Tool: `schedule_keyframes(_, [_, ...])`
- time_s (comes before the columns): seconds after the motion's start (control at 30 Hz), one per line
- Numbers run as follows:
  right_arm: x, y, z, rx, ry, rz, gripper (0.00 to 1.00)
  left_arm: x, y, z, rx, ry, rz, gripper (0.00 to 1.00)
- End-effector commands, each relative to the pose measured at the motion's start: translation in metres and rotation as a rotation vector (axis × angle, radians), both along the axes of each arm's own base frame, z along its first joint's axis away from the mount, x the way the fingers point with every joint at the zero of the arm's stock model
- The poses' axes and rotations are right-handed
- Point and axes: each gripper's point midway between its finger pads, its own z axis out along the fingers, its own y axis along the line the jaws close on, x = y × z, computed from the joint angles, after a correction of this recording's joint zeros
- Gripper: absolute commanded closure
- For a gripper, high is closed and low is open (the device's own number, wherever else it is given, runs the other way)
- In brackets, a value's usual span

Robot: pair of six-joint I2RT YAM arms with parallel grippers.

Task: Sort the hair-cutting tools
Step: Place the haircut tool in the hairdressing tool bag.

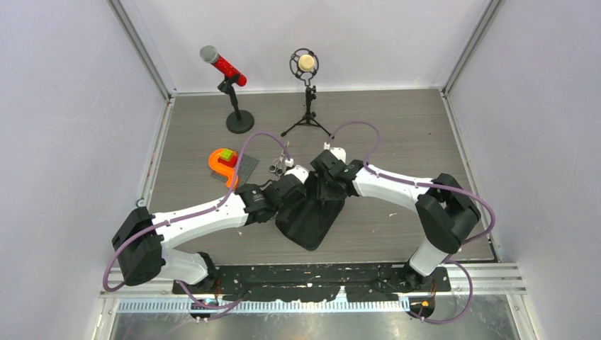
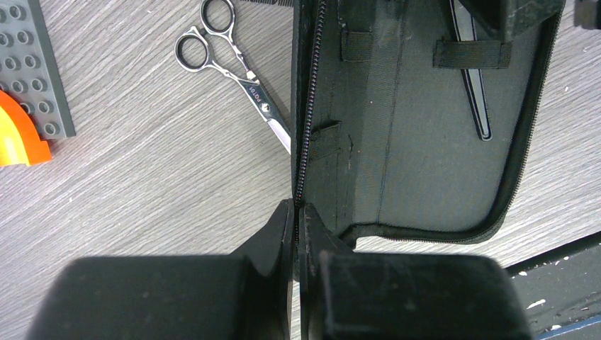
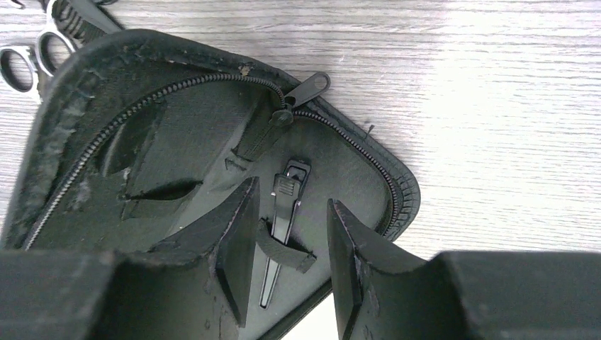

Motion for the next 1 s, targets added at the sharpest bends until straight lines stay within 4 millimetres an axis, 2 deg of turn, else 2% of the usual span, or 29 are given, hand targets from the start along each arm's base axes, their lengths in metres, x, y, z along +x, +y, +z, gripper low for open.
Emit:
schedule_keyframes(0.0, [0.011, 0.010, 0.023, 0.094, -0.071, -0.016, 0.88, 0.005, -0.004, 0.016, -0.044, -0.037, 0.023, 1.00])
schedule_keyframes(0.07, [0.011, 0.010, 0.026, 0.102, -0.076, -0.014, 0.75, 0.004, -0.004, 0.016, -0.047, -0.038, 0.025, 1.00])
schedule_keyframes(0.23, [0.010, 0.009, 0.032, 0.109, -0.088, -0.015, 0.29, 0.004, -0.004, 0.017, -0.057, -0.040, 0.032, 1.00])
schedule_keyframes(0.3, [0.009, 0.009, 0.033, 0.110, -0.085, -0.015, 0.19, 0.004, -0.004, 0.016, -0.058, -0.038, 0.032, 1.00])
schedule_keyframes(0.37, [0.008, 0.009, 0.032, 0.109, -0.077, -0.011, 0.17, 0.004, -0.004, 0.018, -0.063, -0.039, 0.033, 1.00])
schedule_keyframes(0.5, [0.006, 0.010, 0.028, 0.107, -0.063, -0.005, 0.20, 0.004, -0.005, 0.018, -0.064, -0.038, 0.032, 1.00])
schedule_keyframes(0.77, [0.009, 0.015, 0.015, 0.080, -0.031, 0.004, 0.43, 0.002, -0.004, 0.018, -0.070, -0.033, 0.034, 1.00])
schedule_keyframes(0.97, [0.009, 0.014, 0.001, 0.053, -0.006, 0.002, 0.56, 0.002, -0.005, 0.017, -0.070, -0.031, 0.033, 1.00])
